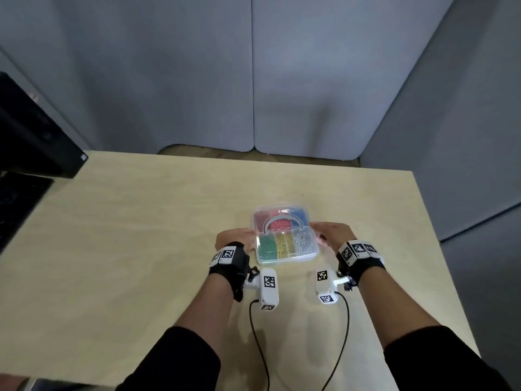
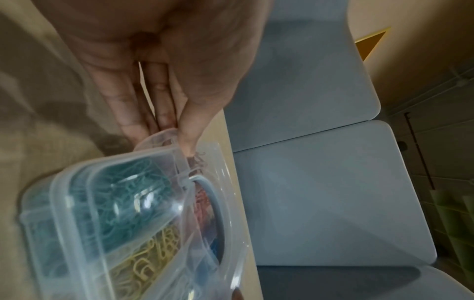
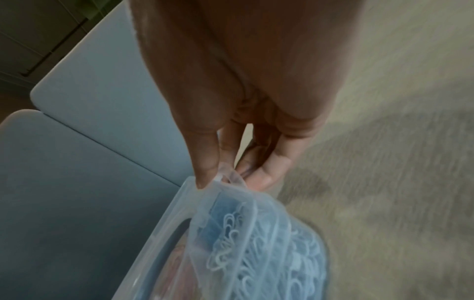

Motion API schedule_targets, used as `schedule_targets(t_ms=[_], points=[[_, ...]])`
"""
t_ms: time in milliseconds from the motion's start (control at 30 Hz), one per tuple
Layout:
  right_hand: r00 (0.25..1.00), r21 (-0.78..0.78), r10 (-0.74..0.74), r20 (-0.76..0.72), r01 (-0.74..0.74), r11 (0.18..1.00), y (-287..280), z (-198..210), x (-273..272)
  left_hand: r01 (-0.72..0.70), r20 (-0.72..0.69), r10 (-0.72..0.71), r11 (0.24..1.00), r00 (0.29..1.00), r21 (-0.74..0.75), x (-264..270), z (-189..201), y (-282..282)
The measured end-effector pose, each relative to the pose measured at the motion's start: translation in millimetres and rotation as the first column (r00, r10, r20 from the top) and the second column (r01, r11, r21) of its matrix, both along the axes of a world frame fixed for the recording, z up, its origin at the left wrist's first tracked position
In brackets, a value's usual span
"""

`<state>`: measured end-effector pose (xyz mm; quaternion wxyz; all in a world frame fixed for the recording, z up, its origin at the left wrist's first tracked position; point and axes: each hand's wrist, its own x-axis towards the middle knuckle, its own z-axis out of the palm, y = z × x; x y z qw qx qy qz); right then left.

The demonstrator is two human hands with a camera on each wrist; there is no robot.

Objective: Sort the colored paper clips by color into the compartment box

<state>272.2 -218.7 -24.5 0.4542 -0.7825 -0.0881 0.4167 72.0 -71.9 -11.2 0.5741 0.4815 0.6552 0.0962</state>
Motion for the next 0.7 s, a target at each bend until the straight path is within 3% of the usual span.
schedule_targets(t_ms=[167,267,333,433,567,700], points=[[0.99,0.047,0.002,-0.142,0.005,0.999,0,0,1,0.178,0.111,-0.161,0.972,0.981,-0.156,-2,-13,26],[0.982,0.068,0.04,-0.186,-0.028,0.997,-3,-5,-7,0.091,0.14,-0.079,0.993,0.987,-0.079,-5,1,32],[1.0,0.015,0.011,0.0,-0.011,1.0,3,-7,-14,-0.008,0.066,0.004,0.999,0.998,0.05,-5,2,26],[0.958,-0.116,0.009,0.286,0.025,0.993,17,-4,-24,0.016,-0.062,0.002,0.956,0.998,0.293,-2,0,19],[0.943,-0.121,-0.008,0.334,0.051,0.991,20,-3,-31,0.082,-0.133,-0.037,0.934,0.99,0.347,0,0,19],[0.86,-0.189,0.085,0.504,0.013,0.982,24,3,-39,0.156,-0.186,-0.077,0.875,0.979,0.459,2,-1,14]])
